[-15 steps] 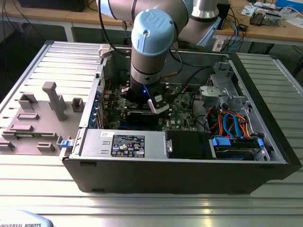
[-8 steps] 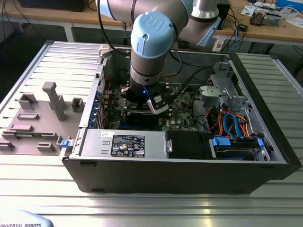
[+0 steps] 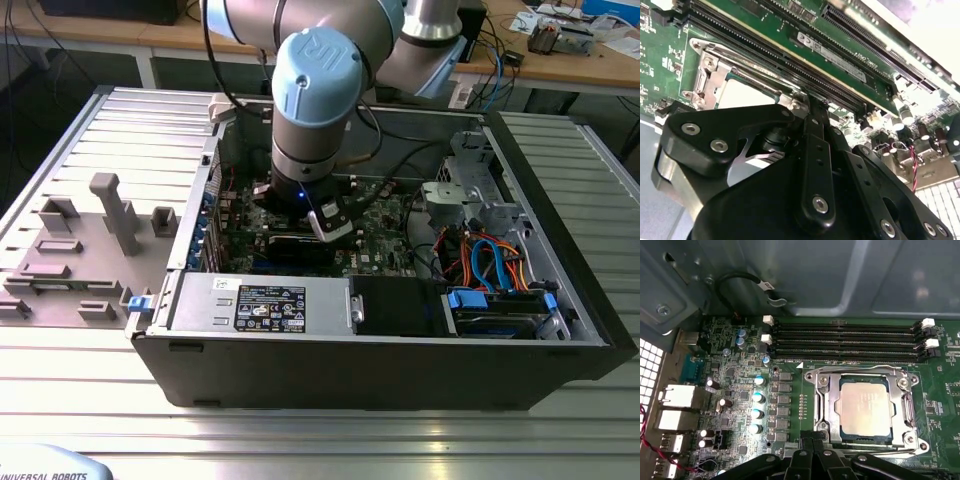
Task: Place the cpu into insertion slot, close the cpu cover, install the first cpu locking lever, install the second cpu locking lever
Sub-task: 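Install the second cpu locking lever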
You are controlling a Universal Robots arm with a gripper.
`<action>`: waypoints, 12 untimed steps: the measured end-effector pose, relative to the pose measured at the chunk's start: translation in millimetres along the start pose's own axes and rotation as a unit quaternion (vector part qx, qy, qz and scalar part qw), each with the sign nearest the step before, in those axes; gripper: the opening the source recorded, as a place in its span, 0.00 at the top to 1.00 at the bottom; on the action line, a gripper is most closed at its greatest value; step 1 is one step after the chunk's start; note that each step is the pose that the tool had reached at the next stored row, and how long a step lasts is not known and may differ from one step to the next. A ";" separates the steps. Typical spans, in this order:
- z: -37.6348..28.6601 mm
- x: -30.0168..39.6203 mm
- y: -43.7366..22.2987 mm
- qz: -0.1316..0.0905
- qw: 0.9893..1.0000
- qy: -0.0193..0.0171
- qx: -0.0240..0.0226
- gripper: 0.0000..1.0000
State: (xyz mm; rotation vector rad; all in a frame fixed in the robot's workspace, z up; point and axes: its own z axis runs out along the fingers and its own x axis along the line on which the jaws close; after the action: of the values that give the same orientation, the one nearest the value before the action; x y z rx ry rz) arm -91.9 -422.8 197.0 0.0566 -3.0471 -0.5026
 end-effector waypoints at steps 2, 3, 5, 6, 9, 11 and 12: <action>-4.9 0.8 1.6 0.000 1.000 0.000 -0.001 0.89; -6.6 1.0 2.2 0.000 1.000 0.000 -0.001 0.89; -11.0 1.3 3.7 0.000 1.000 0.000 -0.001 0.89; -14.5 1.6 4.9 0.000 1.000 0.000 -0.001 0.89; -20.8 1.9 7.1 0.000 1.000 0.000 -0.001 0.89; -21.3 1.9 7.3 0.000 1.000 0.000 -0.001 0.89; -21.6 1.9 7.3 0.000 1.000 0.000 -0.001 0.89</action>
State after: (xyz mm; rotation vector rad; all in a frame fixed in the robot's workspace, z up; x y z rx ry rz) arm -92.8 -422.9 219.8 0.0563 -3.0464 -0.5056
